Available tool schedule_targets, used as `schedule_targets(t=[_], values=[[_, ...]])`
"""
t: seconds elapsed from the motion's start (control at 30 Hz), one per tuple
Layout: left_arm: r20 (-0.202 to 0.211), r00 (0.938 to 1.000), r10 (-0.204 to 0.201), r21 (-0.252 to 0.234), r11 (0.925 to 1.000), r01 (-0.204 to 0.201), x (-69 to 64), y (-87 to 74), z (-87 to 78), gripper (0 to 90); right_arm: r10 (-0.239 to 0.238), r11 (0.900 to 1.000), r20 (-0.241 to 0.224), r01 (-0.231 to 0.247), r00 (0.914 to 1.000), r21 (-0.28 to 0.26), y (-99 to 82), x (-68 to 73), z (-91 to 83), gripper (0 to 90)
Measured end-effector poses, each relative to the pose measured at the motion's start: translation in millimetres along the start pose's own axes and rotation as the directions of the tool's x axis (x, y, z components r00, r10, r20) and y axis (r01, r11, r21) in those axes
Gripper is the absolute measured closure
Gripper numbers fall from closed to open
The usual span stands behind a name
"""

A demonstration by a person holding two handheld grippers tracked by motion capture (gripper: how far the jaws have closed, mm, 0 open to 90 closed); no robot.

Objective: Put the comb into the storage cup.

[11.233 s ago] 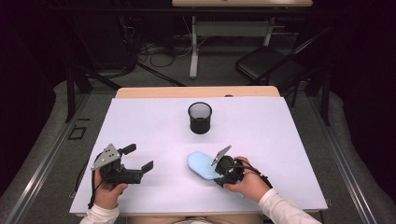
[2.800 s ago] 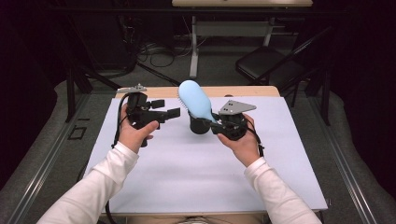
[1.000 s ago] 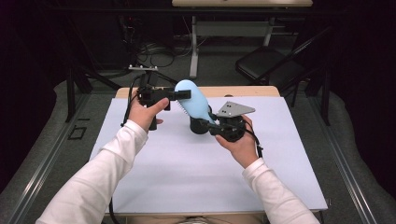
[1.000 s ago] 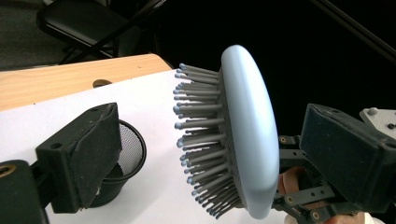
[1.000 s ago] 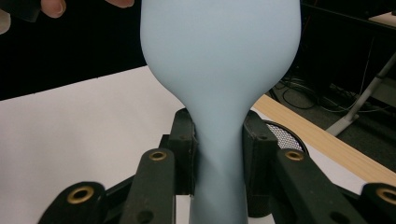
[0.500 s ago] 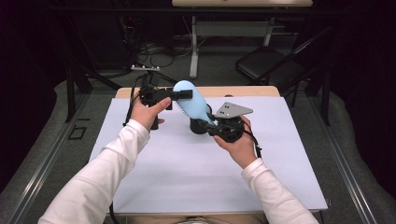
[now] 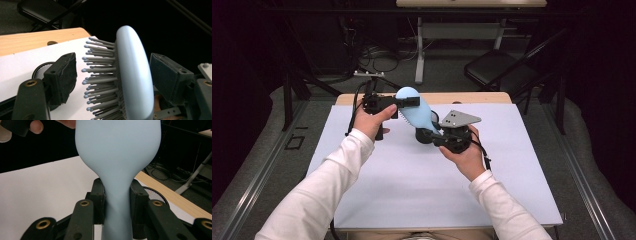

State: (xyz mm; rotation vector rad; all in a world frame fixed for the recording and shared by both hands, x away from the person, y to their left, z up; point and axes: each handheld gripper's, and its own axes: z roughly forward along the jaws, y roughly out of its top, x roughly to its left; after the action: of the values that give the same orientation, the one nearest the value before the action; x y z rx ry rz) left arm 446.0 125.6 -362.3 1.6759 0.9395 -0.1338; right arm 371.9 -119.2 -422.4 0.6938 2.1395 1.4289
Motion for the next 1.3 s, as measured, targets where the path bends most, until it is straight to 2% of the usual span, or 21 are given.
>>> schedule_targets(t=[0.27,0.4,0.47,0.63,1.0,1.23,1.3], values=[[-0.001,0.9998,-0.022,0.006,0.9997,0.022,1.7,-0.4,1.7,29.0,0.000,1.0000,-0.001,0.000,1.0000,0.002,-0.7,0.6,1.1,69.5],[-0.004,1.0000,-0.007,0.004,1.0000,0.007,0.3,-0.6,2.1,29.9,0.000,1.0000,-0.002,0.000,1.0000,-0.001,-0.6,1.2,1.1,69.5],[0.007,0.9999,-0.008,0.009,0.9999,0.008,0.1,-0.5,1.8,33.2,-0.001,1.0000,-0.003,0.001,1.0000,-0.001,-0.6,1.1,0.9,69.5],[-0.001,0.9999,-0.011,0.011,0.9999,0.011,0.5,-0.3,1.4,34.5,-0.001,1.0000,-0.001,0.001,1.0000,0.002,-0.9,1.0,1.4,69.5],[0.012,0.9987,-0.050,0.022,0.9985,0.050,2.1,-1.4,1.6,41.4,0.000,1.0000,-0.003,0.000,1.0000,0.008,-3.0,0.9,3.3,69.5],[0.035,0.9959,-0.084,0.023,0.9963,0.083,5.0,-1.2,1.4,43.7,0.002,1.0000,-0.004,-0.002,1.0000,0.008,-3.7,0.8,3.8,69.5],[0.035,0.9961,-0.080,0.022,0.9966,0.080,5.1,-1.1,1.3,43.9,0.001,1.0000,-0.004,-0.001,1.0000,0.008,-3.8,0.6,4.0,69.5]])
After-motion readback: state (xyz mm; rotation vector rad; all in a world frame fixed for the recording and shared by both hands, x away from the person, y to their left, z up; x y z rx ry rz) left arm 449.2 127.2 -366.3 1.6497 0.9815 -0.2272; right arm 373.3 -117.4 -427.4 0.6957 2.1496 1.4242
